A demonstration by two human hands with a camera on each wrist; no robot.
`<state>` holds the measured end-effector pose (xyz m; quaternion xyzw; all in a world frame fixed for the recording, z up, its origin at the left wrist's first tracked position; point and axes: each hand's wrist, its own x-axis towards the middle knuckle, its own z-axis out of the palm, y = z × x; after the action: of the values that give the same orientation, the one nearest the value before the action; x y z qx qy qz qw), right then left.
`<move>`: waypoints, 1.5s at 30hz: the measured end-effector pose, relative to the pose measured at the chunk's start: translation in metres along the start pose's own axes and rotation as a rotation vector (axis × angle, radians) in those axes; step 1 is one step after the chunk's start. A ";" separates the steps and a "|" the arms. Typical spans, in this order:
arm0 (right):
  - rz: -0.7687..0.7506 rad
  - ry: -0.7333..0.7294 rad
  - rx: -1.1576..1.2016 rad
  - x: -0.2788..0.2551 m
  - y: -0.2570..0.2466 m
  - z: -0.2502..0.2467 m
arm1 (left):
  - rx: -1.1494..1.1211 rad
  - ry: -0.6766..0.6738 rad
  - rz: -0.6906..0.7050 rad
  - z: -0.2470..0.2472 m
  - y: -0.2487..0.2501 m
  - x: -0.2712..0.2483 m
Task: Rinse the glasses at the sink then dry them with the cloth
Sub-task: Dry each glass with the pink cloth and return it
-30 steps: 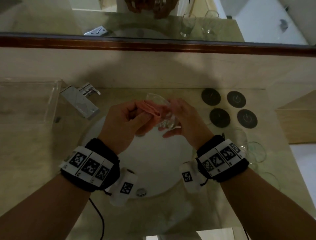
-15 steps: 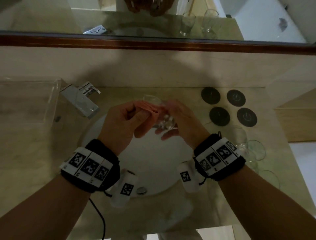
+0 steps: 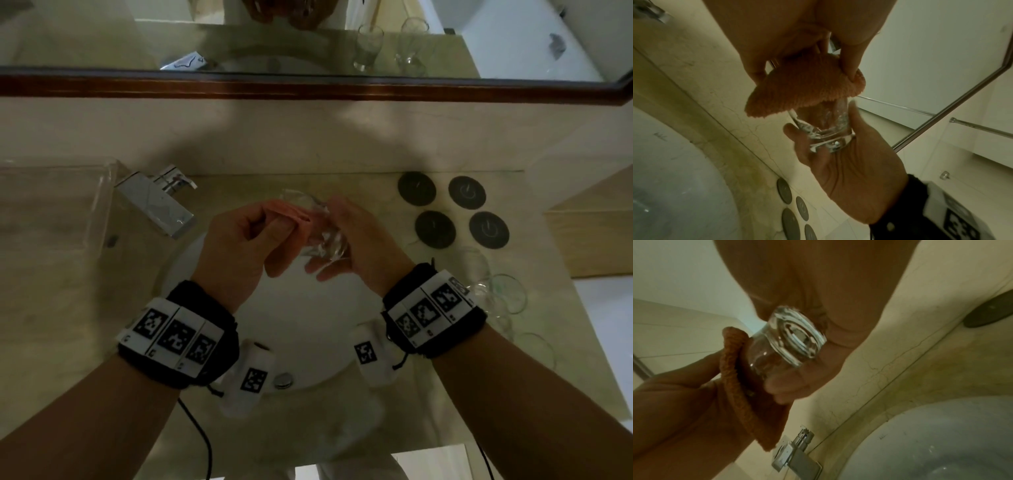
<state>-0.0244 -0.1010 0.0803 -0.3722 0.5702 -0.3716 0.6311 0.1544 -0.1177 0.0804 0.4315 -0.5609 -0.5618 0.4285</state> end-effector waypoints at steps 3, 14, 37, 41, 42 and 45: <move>-0.085 0.008 -0.066 0.000 -0.001 -0.001 | -0.008 -0.011 -0.003 -0.001 -0.002 -0.001; -0.006 0.056 0.039 0.000 -0.001 0.001 | -0.057 -0.006 0.030 0.001 0.000 -0.001; -0.382 0.028 -0.169 0.000 0.008 -0.015 | -0.112 -0.002 -0.057 -0.003 -0.017 0.007; -0.121 0.055 0.074 0.000 0.003 -0.005 | -0.138 -0.002 -0.046 -0.001 -0.012 0.008; -0.029 0.032 0.095 -0.001 0.001 -0.003 | -0.141 0.001 -0.045 -0.001 -0.012 0.008; -0.004 -0.014 0.052 0.000 -0.001 -0.004 | -0.145 0.007 -0.040 0.000 -0.013 0.009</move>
<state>-0.0288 -0.1012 0.0810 -0.3596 0.5553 -0.3850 0.6435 0.1524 -0.1265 0.0672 0.4123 -0.5086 -0.6078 0.4494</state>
